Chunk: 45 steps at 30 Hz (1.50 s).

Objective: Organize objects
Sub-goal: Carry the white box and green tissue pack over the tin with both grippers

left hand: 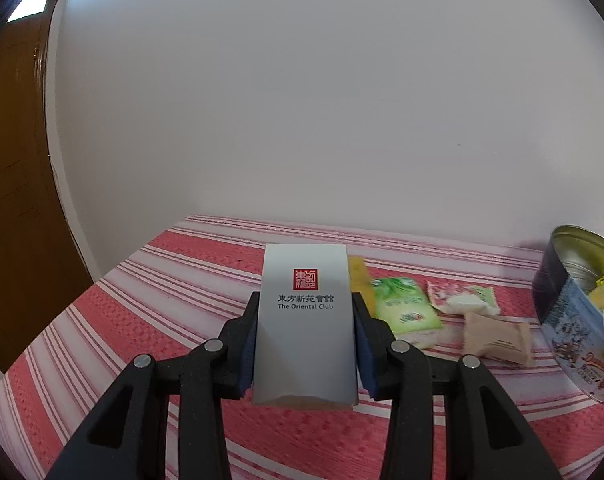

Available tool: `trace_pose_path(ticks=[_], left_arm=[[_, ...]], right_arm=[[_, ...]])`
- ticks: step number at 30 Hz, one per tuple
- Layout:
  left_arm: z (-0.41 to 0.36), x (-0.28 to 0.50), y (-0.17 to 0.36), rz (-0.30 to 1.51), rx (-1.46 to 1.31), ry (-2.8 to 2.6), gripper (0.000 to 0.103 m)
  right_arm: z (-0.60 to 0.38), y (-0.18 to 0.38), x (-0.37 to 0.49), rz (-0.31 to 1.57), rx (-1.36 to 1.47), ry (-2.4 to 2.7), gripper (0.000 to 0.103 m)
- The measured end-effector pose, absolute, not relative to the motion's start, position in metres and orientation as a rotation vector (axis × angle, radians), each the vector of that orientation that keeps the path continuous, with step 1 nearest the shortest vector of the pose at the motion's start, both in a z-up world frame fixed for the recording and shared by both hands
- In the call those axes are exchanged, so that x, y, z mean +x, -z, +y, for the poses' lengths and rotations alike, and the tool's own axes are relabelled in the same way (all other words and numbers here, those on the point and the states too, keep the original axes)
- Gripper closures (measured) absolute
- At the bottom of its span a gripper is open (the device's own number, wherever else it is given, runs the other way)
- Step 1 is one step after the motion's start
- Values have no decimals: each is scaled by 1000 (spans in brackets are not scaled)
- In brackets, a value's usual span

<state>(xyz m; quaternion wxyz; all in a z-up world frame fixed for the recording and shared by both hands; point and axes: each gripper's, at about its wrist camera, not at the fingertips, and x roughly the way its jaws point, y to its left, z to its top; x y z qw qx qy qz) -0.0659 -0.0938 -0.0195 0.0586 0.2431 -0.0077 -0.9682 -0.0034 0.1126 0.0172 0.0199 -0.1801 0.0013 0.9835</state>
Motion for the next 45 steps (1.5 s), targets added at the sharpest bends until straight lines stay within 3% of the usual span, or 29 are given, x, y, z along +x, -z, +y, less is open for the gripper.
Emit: trace_pose_path(ticks=[45], left_arm=[[114, -16, -16, -123, 684, 3175, 60]], right_arm=[[205, -68, 55, 18, -382, -2850, 30]])
